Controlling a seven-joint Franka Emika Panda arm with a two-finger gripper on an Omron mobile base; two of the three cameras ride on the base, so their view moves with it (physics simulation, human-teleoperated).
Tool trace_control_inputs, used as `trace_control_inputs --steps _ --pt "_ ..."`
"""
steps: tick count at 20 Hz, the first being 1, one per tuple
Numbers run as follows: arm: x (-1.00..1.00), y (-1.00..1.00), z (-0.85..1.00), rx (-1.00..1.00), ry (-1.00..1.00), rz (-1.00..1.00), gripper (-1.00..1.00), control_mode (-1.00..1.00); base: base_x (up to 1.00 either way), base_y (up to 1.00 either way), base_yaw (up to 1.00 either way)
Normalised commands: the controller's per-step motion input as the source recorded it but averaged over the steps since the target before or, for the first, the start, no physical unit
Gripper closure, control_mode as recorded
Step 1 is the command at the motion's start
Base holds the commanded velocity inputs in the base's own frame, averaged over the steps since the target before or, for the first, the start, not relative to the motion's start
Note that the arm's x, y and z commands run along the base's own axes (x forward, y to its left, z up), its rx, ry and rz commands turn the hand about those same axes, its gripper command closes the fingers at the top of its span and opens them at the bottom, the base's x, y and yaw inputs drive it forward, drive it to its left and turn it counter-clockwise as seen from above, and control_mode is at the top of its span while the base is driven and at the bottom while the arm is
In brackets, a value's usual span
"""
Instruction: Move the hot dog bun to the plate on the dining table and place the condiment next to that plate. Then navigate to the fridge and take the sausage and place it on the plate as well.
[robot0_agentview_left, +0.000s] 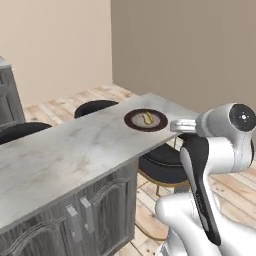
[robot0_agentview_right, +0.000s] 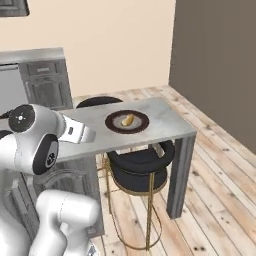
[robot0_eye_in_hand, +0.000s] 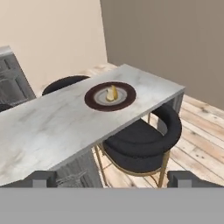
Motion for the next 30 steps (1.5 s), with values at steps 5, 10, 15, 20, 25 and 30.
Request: trace_control_inputs --steps 5,10,15,20,25,30 --pt "0.00 0.00 0.00 0.00 0.00 0.00 -1.00 1.00 -0.57 0.37 -0.69" --pt "0.00 0.00 0.00 0.00 0.00 0.00 -1.00 1.00 -0.54 0.36 -0.73" --pt "0.00 0.00 0.00 0.00 0.00 0.00 -1.00 1.00 -0.49 0.29 -0.79" --pt "0.00 0.00 0.00 0.00 0.00 0.00 -1.00 1.00 -0.45 0.12 -0.84" --pt "0.00 0.00 0.00 0.00 0.00 0.00 -1.00 1.00 -0.44 0.09 -0.84" --pt "0.00 0.00 0.00 0.00 0.00 0.00 -1.00 1.00 -0.47 0.01 -0.81"
